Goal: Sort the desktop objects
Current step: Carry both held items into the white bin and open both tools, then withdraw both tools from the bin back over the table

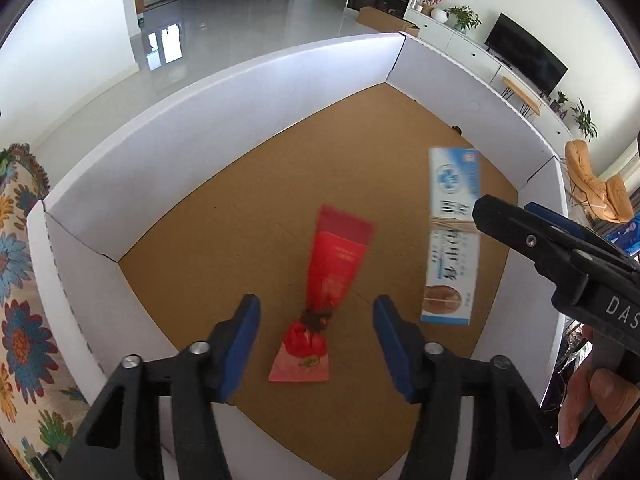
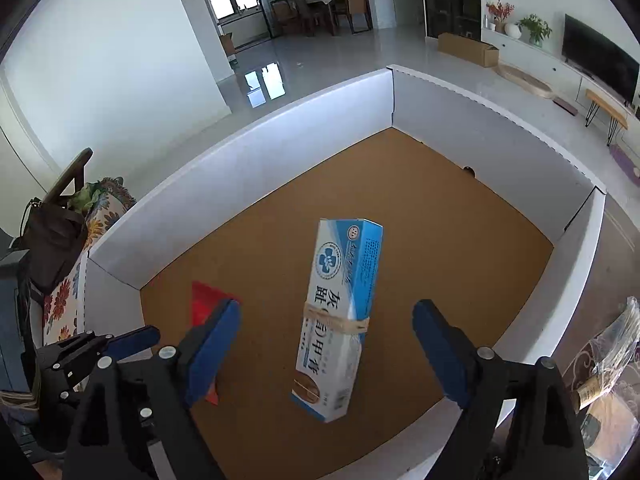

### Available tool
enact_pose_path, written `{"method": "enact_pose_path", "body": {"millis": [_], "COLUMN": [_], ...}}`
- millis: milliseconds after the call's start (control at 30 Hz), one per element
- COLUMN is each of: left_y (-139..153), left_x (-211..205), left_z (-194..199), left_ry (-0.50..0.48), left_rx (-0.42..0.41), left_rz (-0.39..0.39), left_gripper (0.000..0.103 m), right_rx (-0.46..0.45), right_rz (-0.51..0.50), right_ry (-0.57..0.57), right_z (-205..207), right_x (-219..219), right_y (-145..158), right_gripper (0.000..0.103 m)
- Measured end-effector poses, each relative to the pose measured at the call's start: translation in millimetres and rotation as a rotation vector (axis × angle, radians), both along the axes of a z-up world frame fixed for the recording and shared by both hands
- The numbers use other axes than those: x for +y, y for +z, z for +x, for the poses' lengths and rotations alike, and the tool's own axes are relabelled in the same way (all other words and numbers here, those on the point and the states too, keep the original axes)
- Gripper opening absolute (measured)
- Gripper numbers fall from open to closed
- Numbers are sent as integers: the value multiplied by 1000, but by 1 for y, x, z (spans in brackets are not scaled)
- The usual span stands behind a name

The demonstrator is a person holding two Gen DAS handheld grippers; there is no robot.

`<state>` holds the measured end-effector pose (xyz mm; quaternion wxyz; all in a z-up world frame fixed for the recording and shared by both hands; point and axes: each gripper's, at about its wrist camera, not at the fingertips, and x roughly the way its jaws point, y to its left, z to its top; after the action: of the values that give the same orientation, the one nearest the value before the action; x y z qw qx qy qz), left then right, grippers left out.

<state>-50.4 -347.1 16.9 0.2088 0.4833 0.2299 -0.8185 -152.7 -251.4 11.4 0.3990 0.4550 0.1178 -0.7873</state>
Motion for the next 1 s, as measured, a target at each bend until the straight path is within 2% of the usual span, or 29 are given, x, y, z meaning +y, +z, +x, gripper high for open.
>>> {"method": "enact_pose_path", "body": {"millis": [67,167,333,467,767,867,1000], "left_y": [4,10,26,41,81,88,87], "left_x": [5,8,20,47,148,185,232], "left_z": [0,2,10,19,27,31,37], "left_ry": [2,7,7,-36,-257,-326,-427], "left_rx": [-2,20,76,130,237,269,295], "left_rz": [-39,-70,-111,-145,-209,-224,-213], "left_gripper": [64,75,76,76,78,88,88], "right_rx": [12,37,92,124,294,307,291], "right_rz": [-15,-35,-79,-96,-106,-88,-75], "right_ry": [-3,-19,-42,-50,-127,-200,-353], "right_z": [0,1,11,27,79,90,100], "right_x": [5,14,39,70,200,254,331], "right_y": [5,15,31,39,44,34,15], "right_gripper": [90,90,90,97,103,103,103]}}
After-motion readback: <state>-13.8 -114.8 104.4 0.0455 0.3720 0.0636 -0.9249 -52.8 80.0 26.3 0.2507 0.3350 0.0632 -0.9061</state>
